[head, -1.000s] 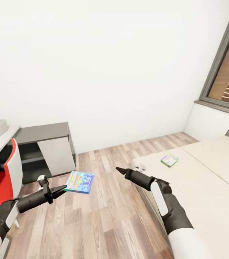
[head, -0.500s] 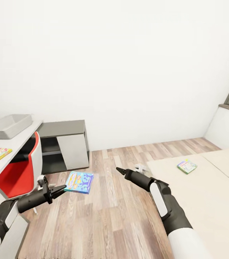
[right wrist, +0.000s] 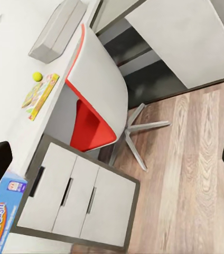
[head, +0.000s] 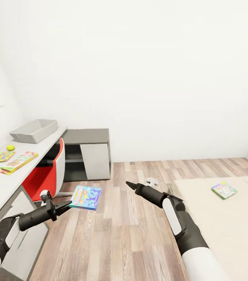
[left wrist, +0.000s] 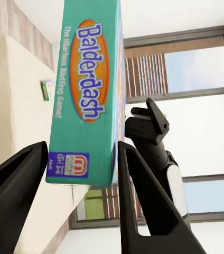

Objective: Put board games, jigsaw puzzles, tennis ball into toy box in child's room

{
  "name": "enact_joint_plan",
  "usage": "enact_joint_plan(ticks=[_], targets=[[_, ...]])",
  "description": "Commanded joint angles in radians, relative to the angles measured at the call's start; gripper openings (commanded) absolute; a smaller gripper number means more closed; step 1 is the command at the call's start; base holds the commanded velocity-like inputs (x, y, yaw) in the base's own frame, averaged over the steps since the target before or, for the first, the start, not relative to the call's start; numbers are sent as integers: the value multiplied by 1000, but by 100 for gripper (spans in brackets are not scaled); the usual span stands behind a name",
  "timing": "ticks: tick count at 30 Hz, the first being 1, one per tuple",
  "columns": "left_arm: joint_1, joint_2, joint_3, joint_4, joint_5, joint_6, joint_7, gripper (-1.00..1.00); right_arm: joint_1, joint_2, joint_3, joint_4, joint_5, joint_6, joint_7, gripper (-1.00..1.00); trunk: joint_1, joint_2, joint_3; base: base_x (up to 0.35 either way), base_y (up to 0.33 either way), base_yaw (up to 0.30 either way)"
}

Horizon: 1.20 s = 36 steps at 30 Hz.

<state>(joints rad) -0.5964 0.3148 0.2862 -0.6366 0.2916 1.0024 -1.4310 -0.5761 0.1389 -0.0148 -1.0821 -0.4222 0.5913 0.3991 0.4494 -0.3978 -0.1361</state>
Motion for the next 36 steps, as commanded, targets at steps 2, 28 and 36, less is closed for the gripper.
enact_joint_plan(ticks=[2,28,36], targets=[[-1,0,1,0,4,13,-3,-100,-1,0,-2,-1,-6,7,0,100,1,-2,-2,0,0,290],[0,-2,5,2,4,6,-2,-100,-1,1,-1,-1,-7,2,-44,100,1,-2,-2,39,0,95],[0,-2,5,2,4,5,-1,-100,-1,1,-1,16,-6,-28,-45,100,1,-2,-2,4,0,0]])
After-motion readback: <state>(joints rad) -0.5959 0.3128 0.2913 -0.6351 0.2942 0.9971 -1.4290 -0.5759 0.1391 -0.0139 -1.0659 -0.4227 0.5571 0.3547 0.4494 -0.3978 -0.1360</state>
